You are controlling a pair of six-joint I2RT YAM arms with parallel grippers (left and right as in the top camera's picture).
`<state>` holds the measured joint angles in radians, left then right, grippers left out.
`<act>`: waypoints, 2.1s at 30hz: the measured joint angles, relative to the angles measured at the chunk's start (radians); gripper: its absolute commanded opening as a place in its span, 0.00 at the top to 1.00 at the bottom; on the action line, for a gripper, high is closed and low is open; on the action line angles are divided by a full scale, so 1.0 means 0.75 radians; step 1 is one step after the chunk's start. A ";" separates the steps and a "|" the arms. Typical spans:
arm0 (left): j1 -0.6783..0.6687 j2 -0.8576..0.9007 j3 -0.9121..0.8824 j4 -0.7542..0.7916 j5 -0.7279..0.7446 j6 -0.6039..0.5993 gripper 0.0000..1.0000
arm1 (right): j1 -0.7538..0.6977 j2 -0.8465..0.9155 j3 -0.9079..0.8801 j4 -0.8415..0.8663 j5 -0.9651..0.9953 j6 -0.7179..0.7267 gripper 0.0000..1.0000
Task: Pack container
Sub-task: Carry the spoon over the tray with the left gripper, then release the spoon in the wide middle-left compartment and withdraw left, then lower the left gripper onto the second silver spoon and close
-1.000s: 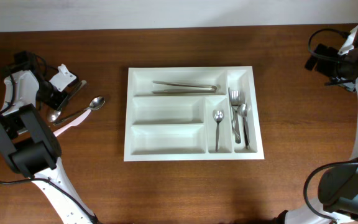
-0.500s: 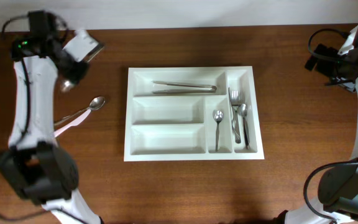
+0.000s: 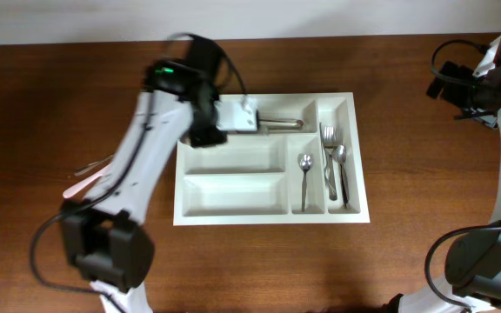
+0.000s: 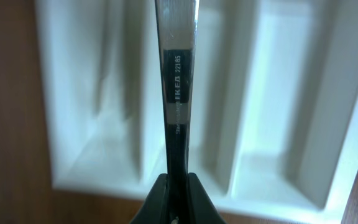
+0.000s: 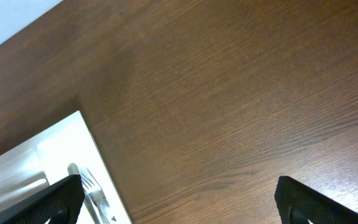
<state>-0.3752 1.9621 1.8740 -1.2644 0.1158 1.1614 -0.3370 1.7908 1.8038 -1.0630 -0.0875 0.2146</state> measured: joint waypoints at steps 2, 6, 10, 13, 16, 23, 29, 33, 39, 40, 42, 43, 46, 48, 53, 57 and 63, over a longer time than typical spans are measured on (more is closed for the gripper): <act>-0.033 0.056 -0.014 0.026 0.000 0.021 0.98 | 0.000 0.000 0.000 0.001 0.000 0.000 0.01; -0.049 0.176 -0.023 0.049 0.000 0.044 0.98 | 0.000 0.000 0.000 0.001 0.000 0.000 0.01; -0.046 0.266 -0.028 0.081 -0.001 0.052 0.90 | 0.000 0.000 0.000 0.000 0.000 0.001 0.01; -0.045 0.297 -0.033 0.081 -0.001 0.062 0.71 | 0.000 0.000 0.000 0.000 0.000 0.001 0.01; -0.045 0.300 -0.033 0.081 -0.001 0.039 0.72 | 0.000 0.000 0.000 0.001 0.000 0.000 0.01; -0.045 0.284 -0.033 0.080 -0.139 -0.102 0.66 | 0.000 0.000 0.000 0.000 0.000 0.000 0.01; -0.037 0.123 -0.033 -0.041 -0.241 -0.277 0.41 | 0.000 0.000 0.000 0.001 0.000 -0.001 0.01; 0.041 -0.076 -0.033 -0.132 -0.251 -0.351 0.24 | 0.000 0.000 0.000 0.001 0.000 -0.001 0.01; 0.345 -0.189 -0.038 -0.074 -0.238 -0.403 0.13 | 0.000 0.000 0.000 0.000 0.000 0.003 0.01; 0.403 -0.184 -0.051 -0.025 -0.228 -0.408 0.13 | 0.000 0.000 0.000 0.001 0.000 0.004 0.02; 0.515 -0.166 -0.097 0.073 -0.218 -0.415 0.18 | 0.000 0.000 0.000 0.001 0.000 0.004 0.02; 0.568 -0.151 -0.119 0.109 -0.214 -0.422 0.24 | 0.000 0.000 0.000 0.000 0.000 0.004 0.02; 0.661 -0.081 -0.165 0.184 -0.209 -0.452 0.35 | 0.000 0.000 0.000 0.000 0.000 0.004 0.01; 0.677 -0.028 -0.180 0.202 -0.209 -0.484 0.35 | 0.000 0.000 0.000 0.001 0.000 0.004 0.01; 0.612 0.100 -0.192 0.206 -0.242 -0.594 0.35 | 0.000 0.000 0.000 0.000 0.000 0.009 0.01; 0.514 0.167 -0.209 0.217 -0.356 -0.655 0.38 | 0.000 0.000 0.000 0.000 0.000 0.009 0.01; 0.448 0.250 -0.220 0.279 -0.455 -0.771 0.47 | 0.000 0.000 0.000 0.001 0.000 0.014 0.01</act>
<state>-0.0391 2.1494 1.7088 -1.0550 -0.2256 0.5831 -0.3370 1.7908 1.8038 -1.0626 -0.0875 0.2253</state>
